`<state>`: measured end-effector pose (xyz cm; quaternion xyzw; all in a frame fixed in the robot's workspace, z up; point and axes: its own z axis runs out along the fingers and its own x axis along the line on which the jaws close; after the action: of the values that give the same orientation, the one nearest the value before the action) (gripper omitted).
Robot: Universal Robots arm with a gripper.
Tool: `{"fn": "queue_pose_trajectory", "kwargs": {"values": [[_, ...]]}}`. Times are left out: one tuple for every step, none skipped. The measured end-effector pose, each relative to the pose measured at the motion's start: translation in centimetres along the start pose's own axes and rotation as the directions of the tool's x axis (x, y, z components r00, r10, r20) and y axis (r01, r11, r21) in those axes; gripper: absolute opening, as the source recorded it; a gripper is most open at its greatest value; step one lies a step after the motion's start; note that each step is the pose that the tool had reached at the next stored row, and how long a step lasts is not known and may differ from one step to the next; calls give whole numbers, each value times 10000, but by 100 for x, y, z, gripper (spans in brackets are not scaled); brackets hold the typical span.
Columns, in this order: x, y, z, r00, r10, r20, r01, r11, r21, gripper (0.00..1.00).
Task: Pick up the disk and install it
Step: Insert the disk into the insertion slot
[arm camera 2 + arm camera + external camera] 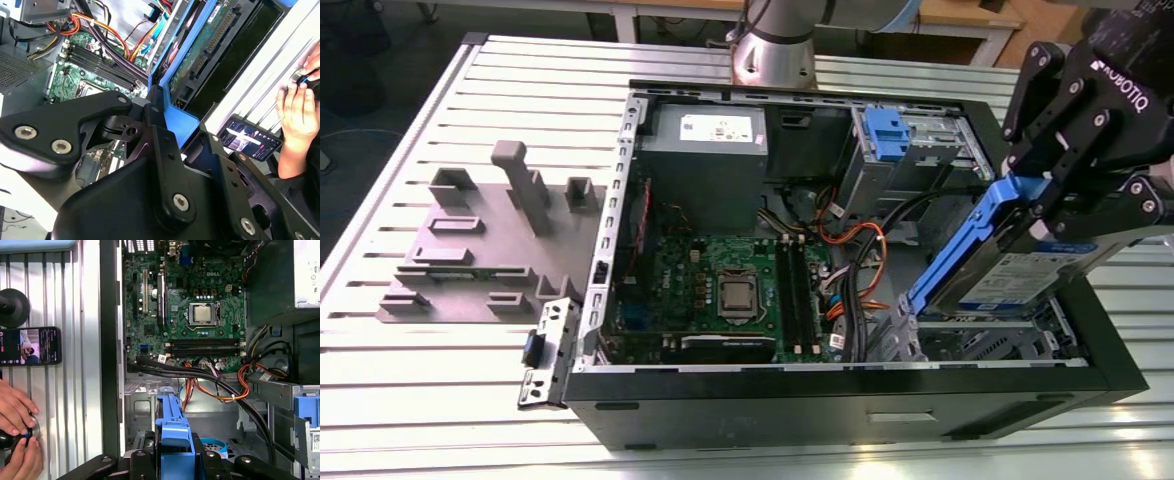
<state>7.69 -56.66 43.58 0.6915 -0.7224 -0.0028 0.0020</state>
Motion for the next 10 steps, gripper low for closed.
{"fn": "queue_pose_trajectory", "kwargs": {"values": [[0,0,3,10000,3,0,-3,10000,0,36],[0,0,7,10000,4,-1,-4,10000,-1,36],[0,0,12,10000,5,-1,-5,10000,0,36],[0,0,20,10000,5,0,-5,10000,0,36],[0,0,27,10000,5,0,-5,10000,0,36],[0,0,35,10000,5,0,-5,10000,0,36],[0,0,45,10000,5,0,-5,10000,-1,36],[0,0,56,10000,5,0,-5,10000,0,36],[1,0,68,10000,5,1,-5,10000,0,36],[1,0,81,10000,5,0,-5,10000,0,36]]}}
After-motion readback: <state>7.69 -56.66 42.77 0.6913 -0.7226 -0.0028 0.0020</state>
